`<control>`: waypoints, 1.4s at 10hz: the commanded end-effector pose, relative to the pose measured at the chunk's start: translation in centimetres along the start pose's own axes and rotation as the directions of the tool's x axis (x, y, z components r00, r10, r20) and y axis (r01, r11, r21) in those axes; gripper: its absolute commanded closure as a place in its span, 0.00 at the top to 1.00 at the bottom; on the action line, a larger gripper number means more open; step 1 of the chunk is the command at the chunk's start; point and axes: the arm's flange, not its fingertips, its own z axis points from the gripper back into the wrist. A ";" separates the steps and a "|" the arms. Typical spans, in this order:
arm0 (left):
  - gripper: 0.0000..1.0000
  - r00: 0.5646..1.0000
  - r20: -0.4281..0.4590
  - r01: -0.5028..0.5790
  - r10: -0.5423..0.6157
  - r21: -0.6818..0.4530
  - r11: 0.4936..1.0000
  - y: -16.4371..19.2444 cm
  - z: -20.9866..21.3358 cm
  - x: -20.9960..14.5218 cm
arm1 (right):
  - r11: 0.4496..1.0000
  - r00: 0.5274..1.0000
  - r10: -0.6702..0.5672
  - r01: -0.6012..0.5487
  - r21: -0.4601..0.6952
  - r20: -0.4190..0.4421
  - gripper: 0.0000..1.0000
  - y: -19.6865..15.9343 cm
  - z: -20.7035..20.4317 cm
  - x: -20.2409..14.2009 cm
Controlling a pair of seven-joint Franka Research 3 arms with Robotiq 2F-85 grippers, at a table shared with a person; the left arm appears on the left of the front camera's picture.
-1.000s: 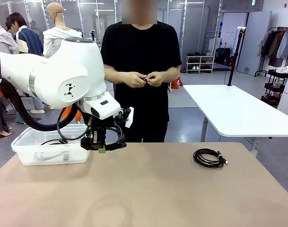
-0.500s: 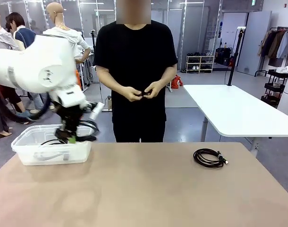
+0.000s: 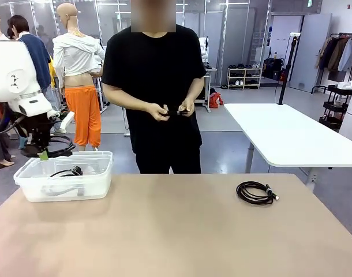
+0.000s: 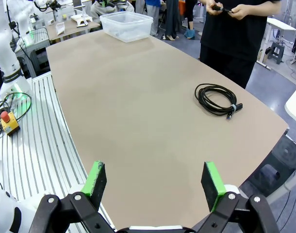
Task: Organize and store the cables.
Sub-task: Place the Power Cable into the Organizing box.
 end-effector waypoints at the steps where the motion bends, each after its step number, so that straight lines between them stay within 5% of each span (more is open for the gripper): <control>1: 0.18 0.997 0.040 -0.063 0.065 -0.054 0.997 1.5 -2.1 -0.4 | 1.000 1.000 0.013 -0.013 -0.006 0.013 1.00 0.0 0.1 0.2; 6: 0.23 0.986 0.043 -0.158 0.163 -0.090 0.983 3.6 -8.3 -0.5 | 1.000 1.000 0.013 -0.013 -0.006 0.013 1.00 0.0 0.1 0.2; 9: 0.68 0.985 0.033 -0.167 0.171 -0.096 0.981 3.6 -8.1 -0.4 | 1.000 1.000 0.013 -0.013 -0.006 0.013 1.00 0.0 0.1 0.2; 10: 0.55 0.984 0.053 -0.168 0.172 -0.082 0.982 3.9 -7.6 -0.4 | 1.000 1.000 0.013 -0.013 -0.006 0.013 1.00 0.0 0.1 0.2; 11: 1.00 0.979 0.077 -0.182 0.187 -0.069 0.981 4.1 -6.8 -0.6 | 1.000 1.000 0.013 -0.013 -0.006 0.013 1.00 0.0 0.1 0.2; 12: 0.87 0.976 0.099 -0.190 0.195 -0.058 0.980 4.2 -5.9 -1.0 | 1.000 1.000 0.013 -0.013 -0.006 0.013 1.00 0.0 0.1 0.2; 13: 1.00 0.974 0.111 -0.195 0.200 -0.055 0.979 4.2 -5.2 -1.4 | 1.000 1.000 0.013 -0.013 -0.006 0.013 1.00 0.0 0.1 0.2; 14: 1.00 0.972 0.125 -0.194 0.200 -0.056 0.979 4.1 -4.7 -1.7 | 1.000 1.000 0.013 -0.013 -0.006 0.013 1.00 0.0 0.1 0.2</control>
